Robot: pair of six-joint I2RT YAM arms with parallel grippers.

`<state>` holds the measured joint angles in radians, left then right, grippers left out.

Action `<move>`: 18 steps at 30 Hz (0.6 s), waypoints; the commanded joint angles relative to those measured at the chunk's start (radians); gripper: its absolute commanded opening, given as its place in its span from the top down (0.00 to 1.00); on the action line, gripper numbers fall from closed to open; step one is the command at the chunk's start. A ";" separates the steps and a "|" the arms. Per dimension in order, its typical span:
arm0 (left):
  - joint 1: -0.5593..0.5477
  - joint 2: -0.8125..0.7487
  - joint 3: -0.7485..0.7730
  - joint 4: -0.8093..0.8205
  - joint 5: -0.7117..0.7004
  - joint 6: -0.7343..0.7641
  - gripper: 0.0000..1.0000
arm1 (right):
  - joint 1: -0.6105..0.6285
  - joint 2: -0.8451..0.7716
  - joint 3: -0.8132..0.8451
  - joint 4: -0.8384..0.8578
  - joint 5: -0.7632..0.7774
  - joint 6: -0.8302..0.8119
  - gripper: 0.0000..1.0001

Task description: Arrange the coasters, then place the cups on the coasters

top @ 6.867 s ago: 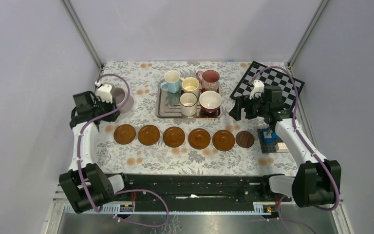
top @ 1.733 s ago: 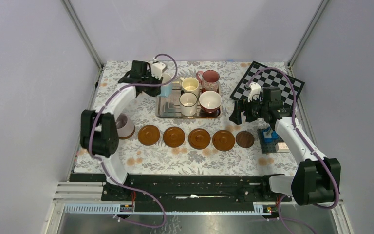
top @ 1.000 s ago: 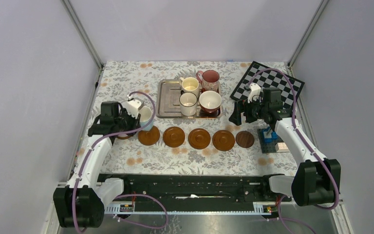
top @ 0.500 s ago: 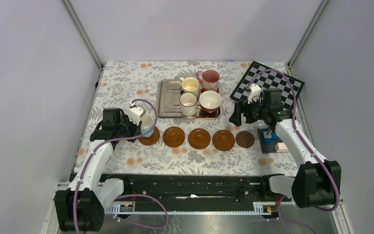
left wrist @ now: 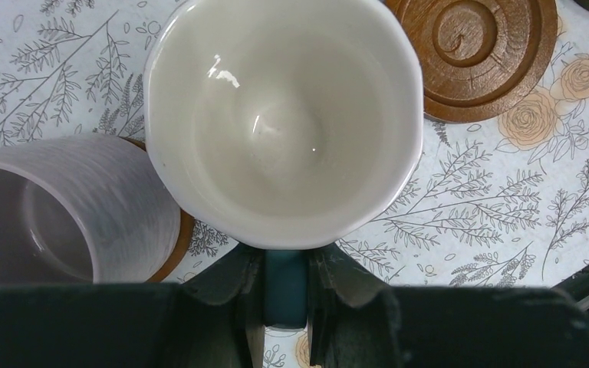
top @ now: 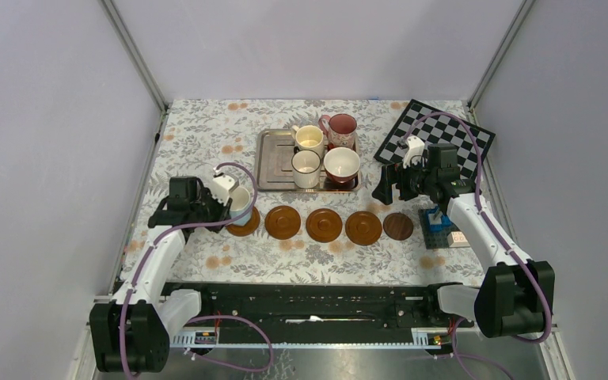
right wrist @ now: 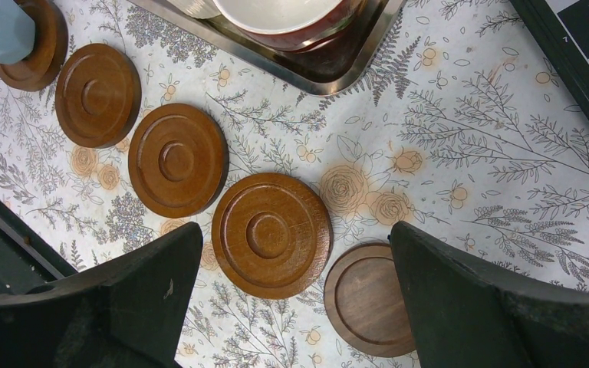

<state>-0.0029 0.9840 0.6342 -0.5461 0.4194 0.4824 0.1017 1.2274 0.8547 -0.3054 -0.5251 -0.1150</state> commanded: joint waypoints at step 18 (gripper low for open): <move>0.001 -0.028 -0.005 0.009 0.040 0.072 0.57 | -0.005 -0.010 0.005 0.019 -0.018 0.007 0.01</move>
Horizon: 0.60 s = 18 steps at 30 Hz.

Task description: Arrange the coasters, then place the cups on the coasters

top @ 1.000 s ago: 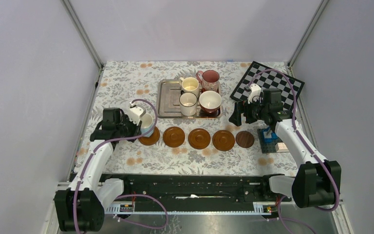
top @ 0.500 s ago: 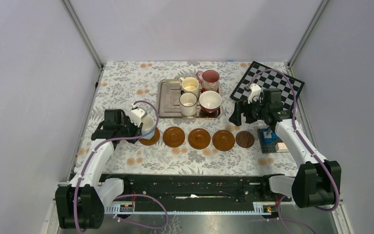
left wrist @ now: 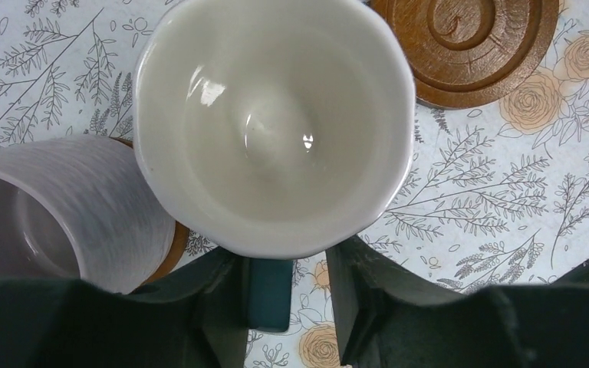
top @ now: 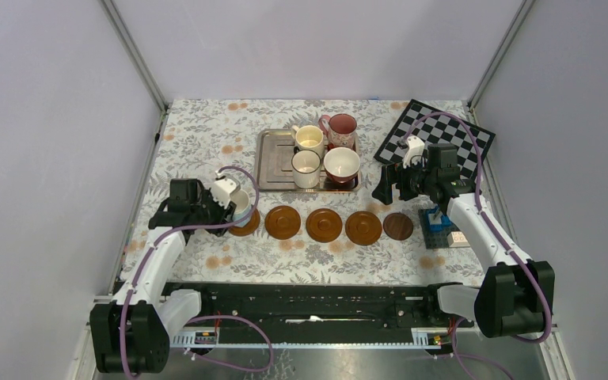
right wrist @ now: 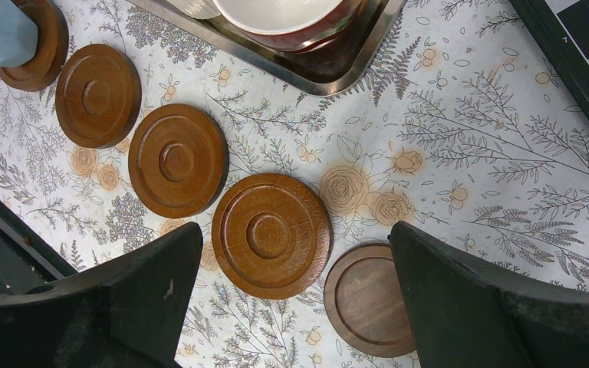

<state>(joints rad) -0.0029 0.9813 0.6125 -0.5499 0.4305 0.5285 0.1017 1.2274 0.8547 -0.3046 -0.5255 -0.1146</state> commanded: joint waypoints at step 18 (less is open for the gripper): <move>0.001 -0.070 0.079 -0.144 -0.024 0.067 0.33 | -0.005 -0.011 0.005 0.026 -0.023 0.011 0.00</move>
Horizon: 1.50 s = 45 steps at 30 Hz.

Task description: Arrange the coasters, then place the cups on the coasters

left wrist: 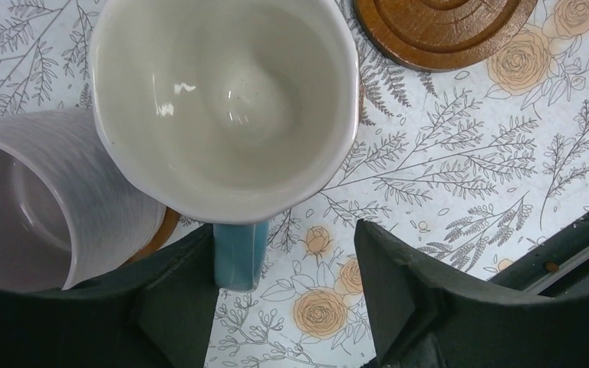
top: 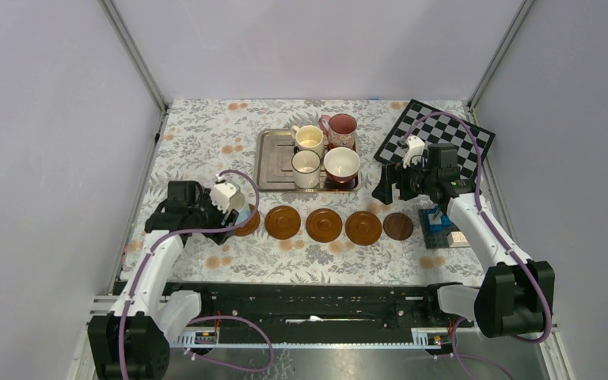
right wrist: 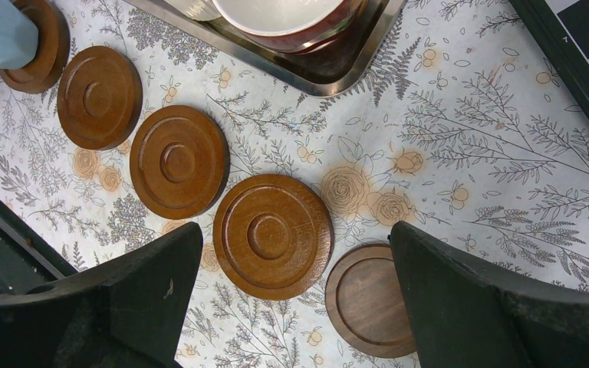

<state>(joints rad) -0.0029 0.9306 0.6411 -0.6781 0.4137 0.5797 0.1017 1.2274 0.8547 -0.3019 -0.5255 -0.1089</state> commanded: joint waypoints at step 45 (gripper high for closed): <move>-0.239 1.285 1.462 -0.117 0.221 0.685 0.24 | -0.005 0.033 0.050 -0.013 -0.051 -0.041 0.00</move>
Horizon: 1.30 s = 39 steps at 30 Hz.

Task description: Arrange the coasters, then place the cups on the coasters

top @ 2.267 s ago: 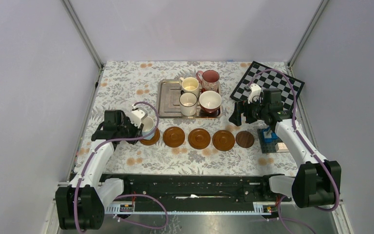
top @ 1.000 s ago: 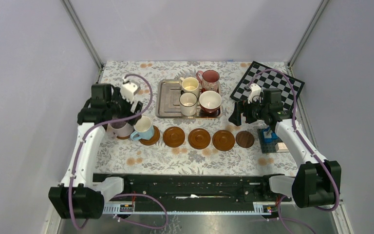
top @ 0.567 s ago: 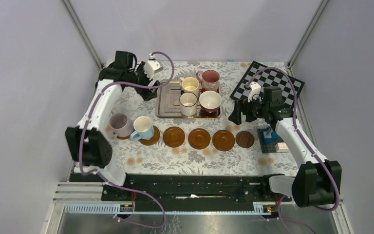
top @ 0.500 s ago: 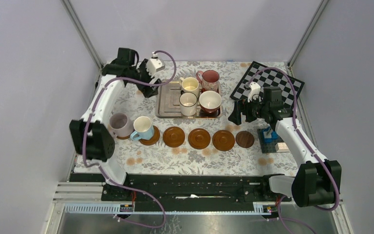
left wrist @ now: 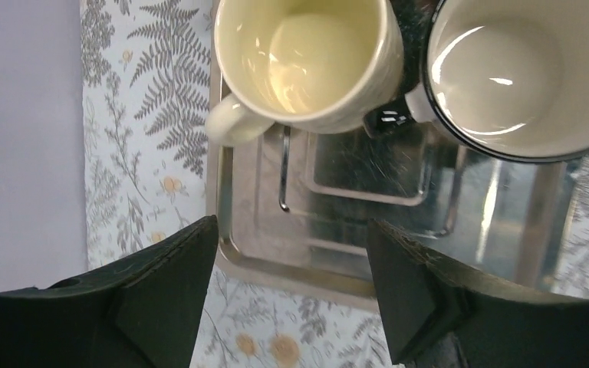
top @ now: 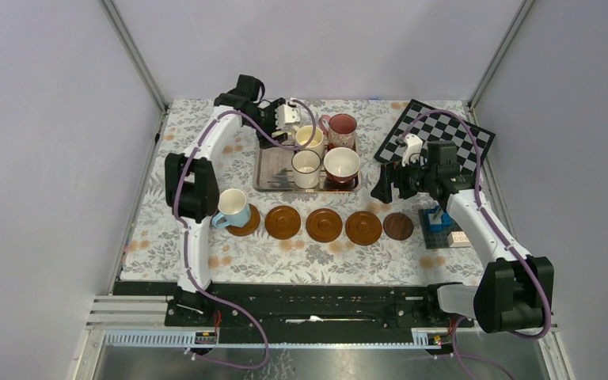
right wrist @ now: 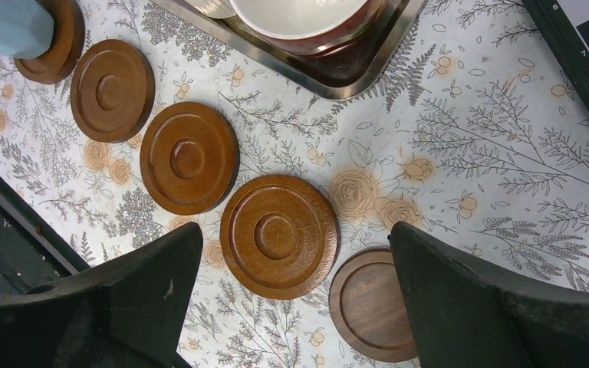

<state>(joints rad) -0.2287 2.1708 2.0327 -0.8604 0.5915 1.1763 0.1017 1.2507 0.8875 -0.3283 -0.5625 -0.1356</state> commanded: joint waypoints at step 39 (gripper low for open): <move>-0.096 0.229 0.142 0.158 -0.035 0.369 0.23 | -0.005 0.059 0.005 0.019 -0.010 -0.024 0.00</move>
<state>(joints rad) -0.3099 2.4191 2.1498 -0.7010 0.5194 1.5162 0.1017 1.2999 0.8860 -0.3275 -0.5621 -0.1459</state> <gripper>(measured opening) 0.757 0.993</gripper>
